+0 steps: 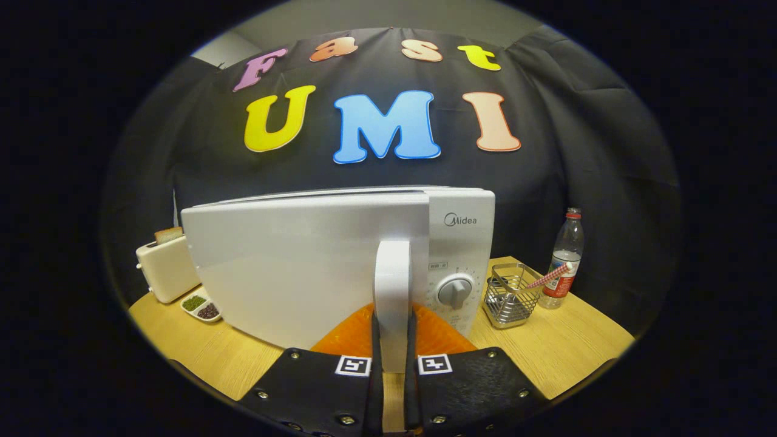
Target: Open the microwave, put the food inside, and close the microwave door.
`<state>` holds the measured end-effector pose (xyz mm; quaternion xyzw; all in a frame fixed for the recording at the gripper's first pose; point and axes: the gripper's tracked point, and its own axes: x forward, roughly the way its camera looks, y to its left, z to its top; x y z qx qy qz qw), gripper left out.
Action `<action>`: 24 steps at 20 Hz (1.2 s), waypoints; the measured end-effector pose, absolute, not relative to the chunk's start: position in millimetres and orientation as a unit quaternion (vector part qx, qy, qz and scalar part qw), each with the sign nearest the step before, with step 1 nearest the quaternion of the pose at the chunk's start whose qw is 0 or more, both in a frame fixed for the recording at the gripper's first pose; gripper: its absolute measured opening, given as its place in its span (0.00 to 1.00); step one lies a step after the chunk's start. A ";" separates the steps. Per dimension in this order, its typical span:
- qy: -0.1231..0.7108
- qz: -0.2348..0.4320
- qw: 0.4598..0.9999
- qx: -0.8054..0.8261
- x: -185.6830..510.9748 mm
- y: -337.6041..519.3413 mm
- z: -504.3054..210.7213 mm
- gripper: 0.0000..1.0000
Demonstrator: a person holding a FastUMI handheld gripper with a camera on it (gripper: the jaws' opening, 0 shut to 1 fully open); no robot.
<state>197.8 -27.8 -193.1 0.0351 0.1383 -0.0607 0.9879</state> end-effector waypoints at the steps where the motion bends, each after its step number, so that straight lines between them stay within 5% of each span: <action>1: 0.136 -0.045 0.989 0.034 181.8 -19.0 -192.0 0.14; 13: 0.111 0.115 0.985 0.066 55.9 115.8 -178.7 0.13; 24: 0.075 0.066 0.993 0.068 22.3 220.5 -170.8 0.12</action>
